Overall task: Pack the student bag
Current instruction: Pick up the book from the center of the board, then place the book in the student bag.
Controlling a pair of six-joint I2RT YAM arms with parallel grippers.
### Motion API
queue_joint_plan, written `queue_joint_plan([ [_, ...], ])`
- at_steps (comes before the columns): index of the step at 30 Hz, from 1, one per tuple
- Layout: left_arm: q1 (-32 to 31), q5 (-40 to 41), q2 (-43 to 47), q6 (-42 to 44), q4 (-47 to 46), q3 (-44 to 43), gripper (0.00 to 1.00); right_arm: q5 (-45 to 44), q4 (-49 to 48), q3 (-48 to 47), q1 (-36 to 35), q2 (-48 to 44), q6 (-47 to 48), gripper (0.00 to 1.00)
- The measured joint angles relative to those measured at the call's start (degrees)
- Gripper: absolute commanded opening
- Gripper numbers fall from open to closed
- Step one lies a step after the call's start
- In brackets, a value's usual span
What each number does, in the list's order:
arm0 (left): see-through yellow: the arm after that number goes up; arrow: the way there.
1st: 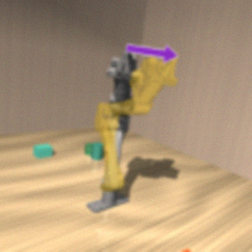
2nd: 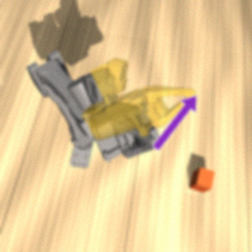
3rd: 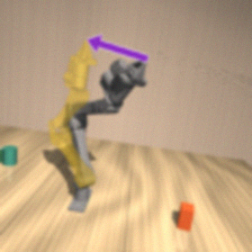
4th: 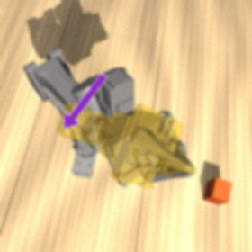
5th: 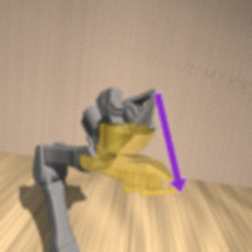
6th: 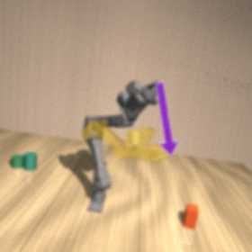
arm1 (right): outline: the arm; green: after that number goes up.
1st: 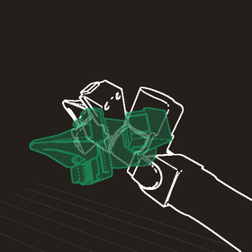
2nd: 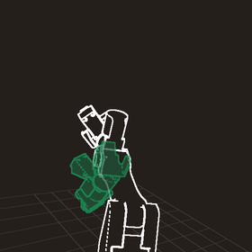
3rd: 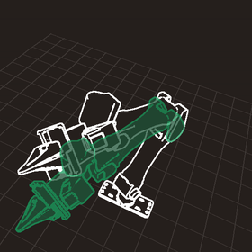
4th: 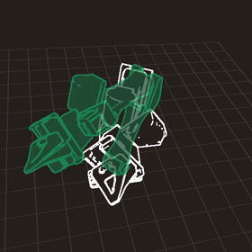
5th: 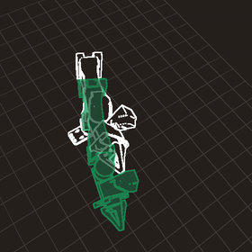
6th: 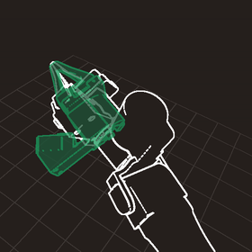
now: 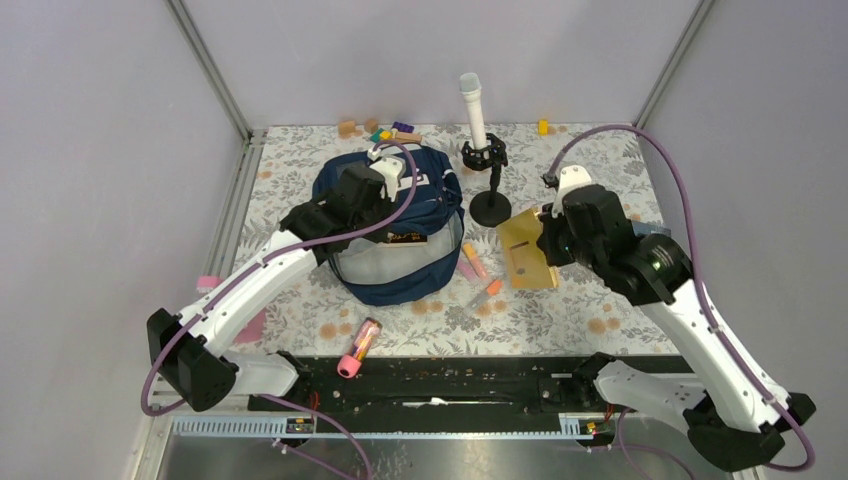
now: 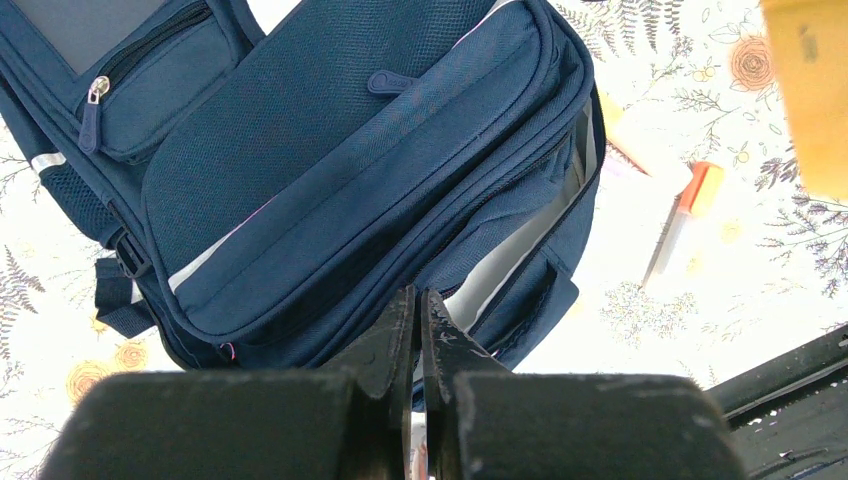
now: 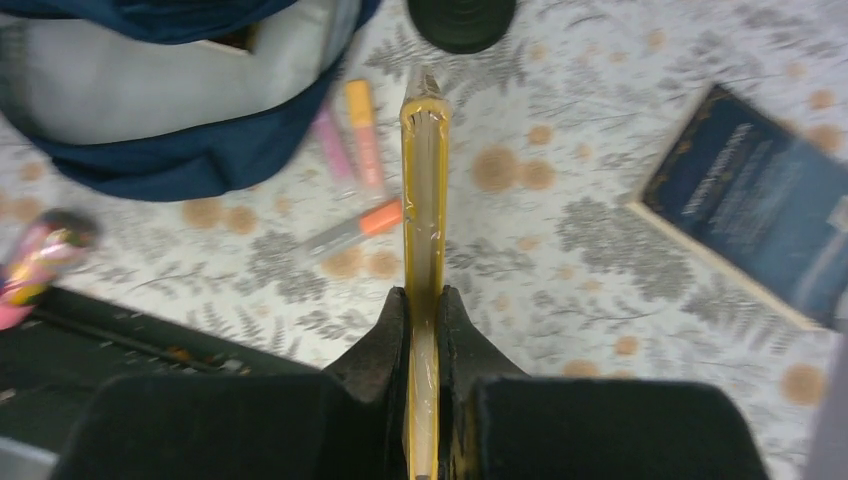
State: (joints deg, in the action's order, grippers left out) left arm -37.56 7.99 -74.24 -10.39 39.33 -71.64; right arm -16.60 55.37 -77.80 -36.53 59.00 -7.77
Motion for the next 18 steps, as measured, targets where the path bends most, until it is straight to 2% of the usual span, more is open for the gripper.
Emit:
queue_joint_plan([
  [7,0.0,0.2,0.6,0.0,-0.1,0.0,0.00,10.9,-8.0,9.6,0.0,-7.5,-10.7,0.00],
  [13,0.1,0.4,1.1,0.0,-0.5,0.0,0.00,20.7,-20.4,18.4,0.0,-8.2,-20.7,0.00],
  [18,0.2,0.7,1.2,0.0,-0.5,0.0,0.00,24.3,-27.6,23.0,-0.1,-8.3,-27.0,0.00],
])
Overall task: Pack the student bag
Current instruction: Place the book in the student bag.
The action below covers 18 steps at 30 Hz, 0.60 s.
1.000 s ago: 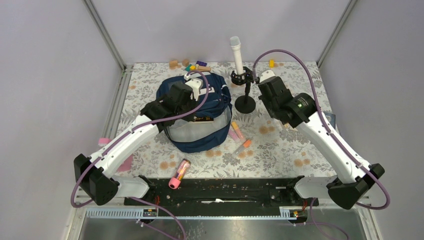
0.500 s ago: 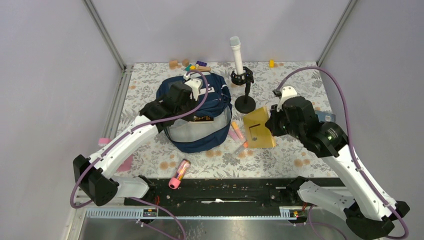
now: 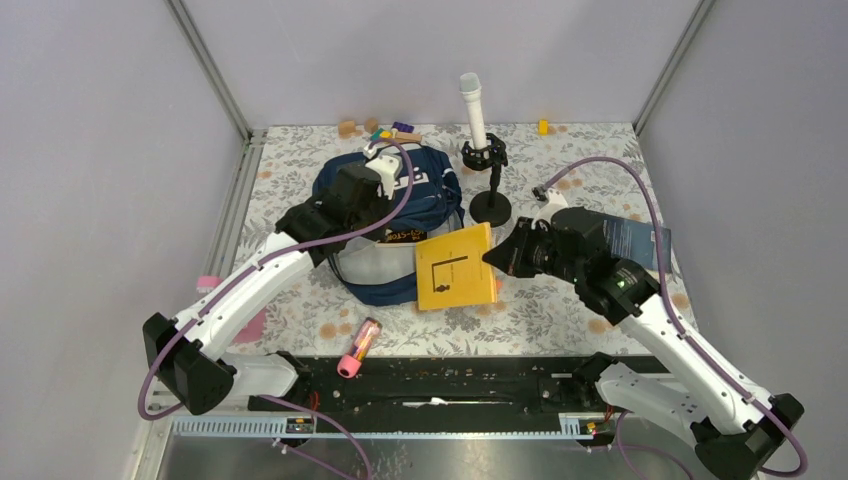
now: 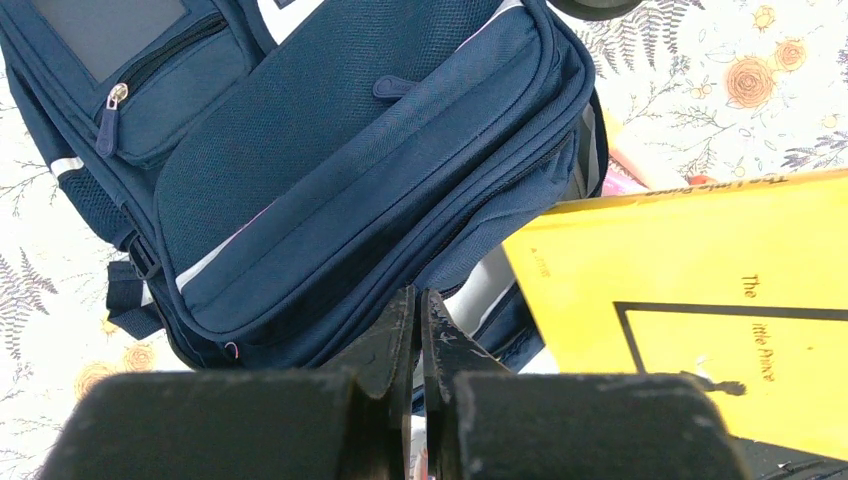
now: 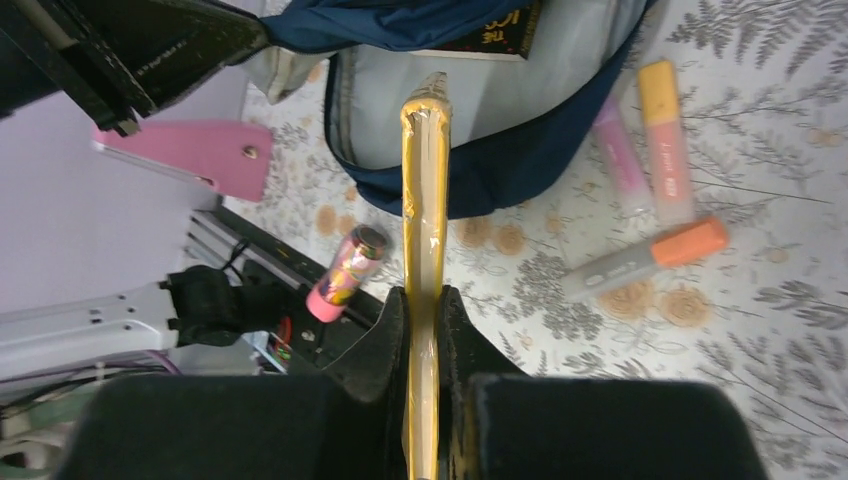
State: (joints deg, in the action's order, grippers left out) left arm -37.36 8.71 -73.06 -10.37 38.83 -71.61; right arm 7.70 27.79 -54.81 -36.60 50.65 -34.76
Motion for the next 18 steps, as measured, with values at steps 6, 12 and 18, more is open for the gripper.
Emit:
queue_joint_plan([
  [6,1.2,-1.1,0.4,-0.8,-0.7,0.0,0.00,2.5,-11.0,7.8,0.0,-1.2,-8.3,0.00],
  [12,2.0,-2.3,1.0,-1.3,-1.5,0.0,0.00,2.2,-22.6,15.5,-1.4,-0.8,-15.8,0.00],
  [18,2.1,-2.5,1.5,-1.3,-1.7,0.0,0.00,-1.5,-35.3,20.6,-3.7,0.7,-23.0,0.00],
])
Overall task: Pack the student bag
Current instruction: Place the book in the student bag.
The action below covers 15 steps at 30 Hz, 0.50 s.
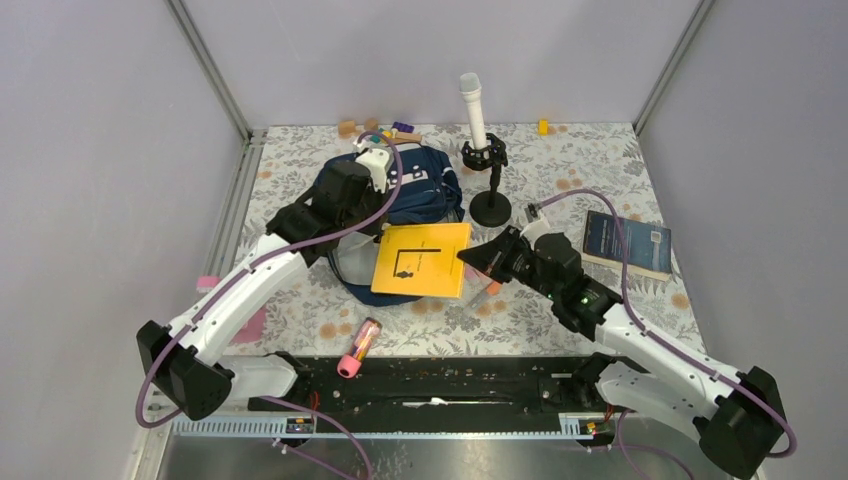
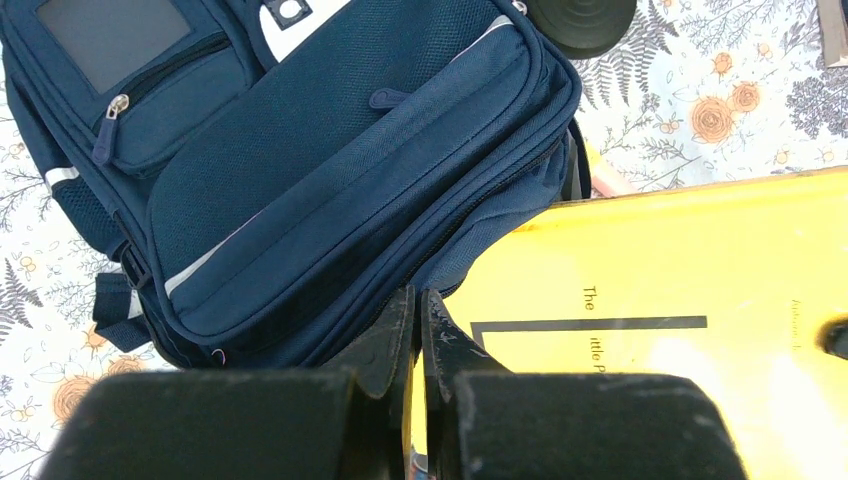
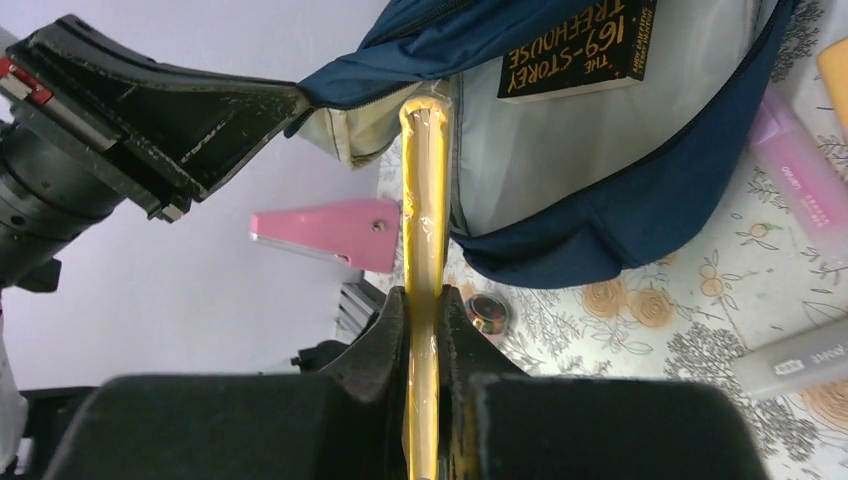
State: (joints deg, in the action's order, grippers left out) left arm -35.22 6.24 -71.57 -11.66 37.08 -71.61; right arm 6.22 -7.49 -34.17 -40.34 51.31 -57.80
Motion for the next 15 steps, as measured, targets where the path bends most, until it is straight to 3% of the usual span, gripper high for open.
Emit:
queue_joint_plan([
  [15,1.0,-1.3,0.4,0.0,-0.8,0.0,0.00,-11.8,-17.2,10.2,-2.4,8.2,-11.2,0.00],
])
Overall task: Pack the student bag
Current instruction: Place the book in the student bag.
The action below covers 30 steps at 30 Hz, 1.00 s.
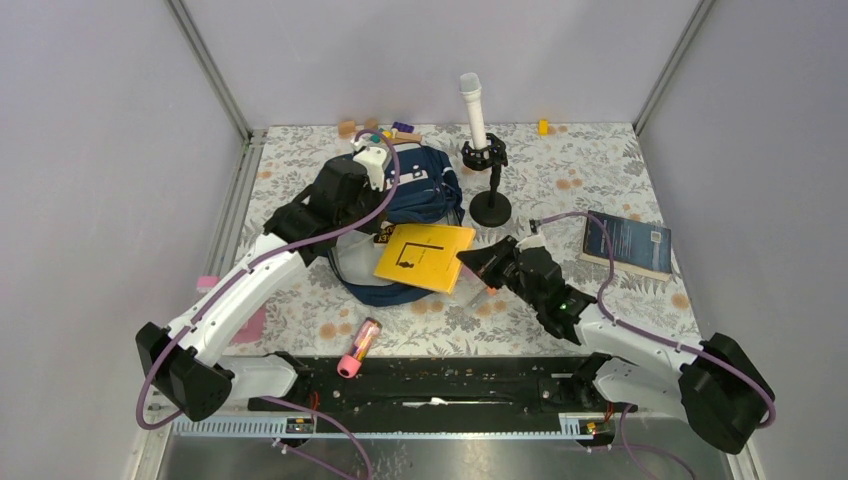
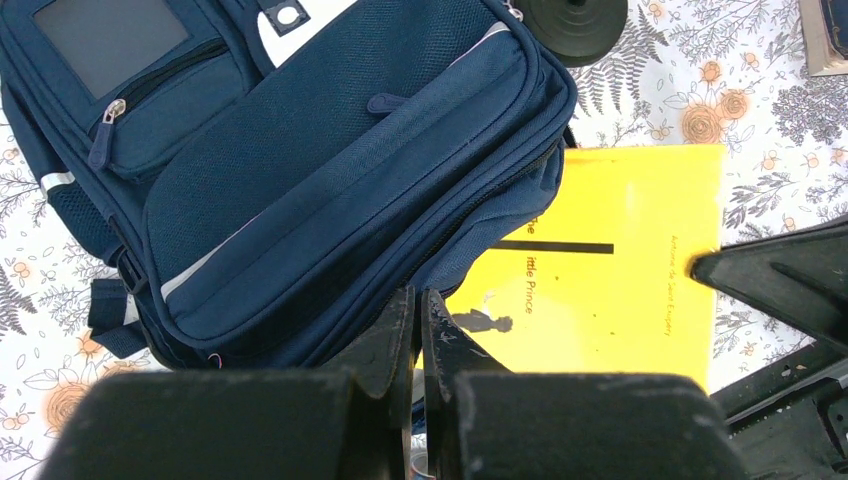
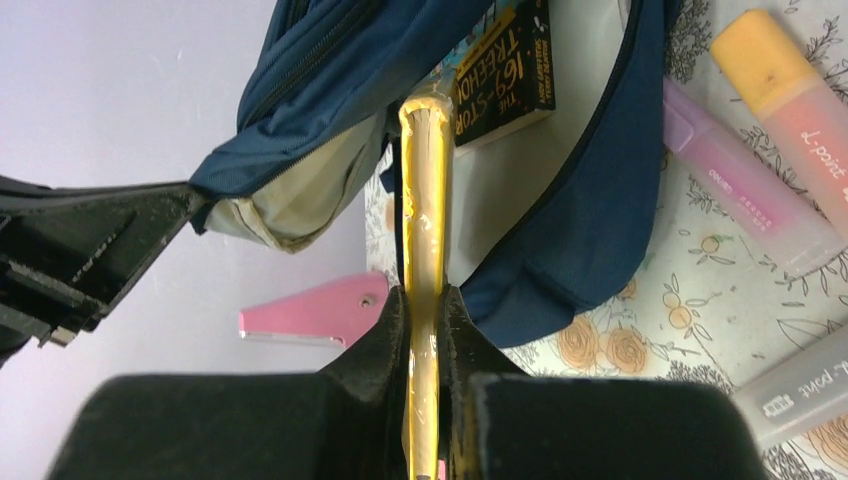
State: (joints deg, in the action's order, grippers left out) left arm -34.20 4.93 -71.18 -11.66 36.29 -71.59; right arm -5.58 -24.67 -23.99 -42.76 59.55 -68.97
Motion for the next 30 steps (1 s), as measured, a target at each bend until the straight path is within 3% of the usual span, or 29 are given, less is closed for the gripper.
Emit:
queue_joint_plan([
  [18,0.4,-0.5,0.3,0.0,-0.3,0.0,0.00,-11.5,-19.3,0.7,-1.4,14.8,-6.0,0.00],
  [30,0.9,-1.6,0.3,0.0,-0.2,0.0,0.00,-18.5,-21.1,-1.6,-4.9,20.8,-7.1,0.00],
])
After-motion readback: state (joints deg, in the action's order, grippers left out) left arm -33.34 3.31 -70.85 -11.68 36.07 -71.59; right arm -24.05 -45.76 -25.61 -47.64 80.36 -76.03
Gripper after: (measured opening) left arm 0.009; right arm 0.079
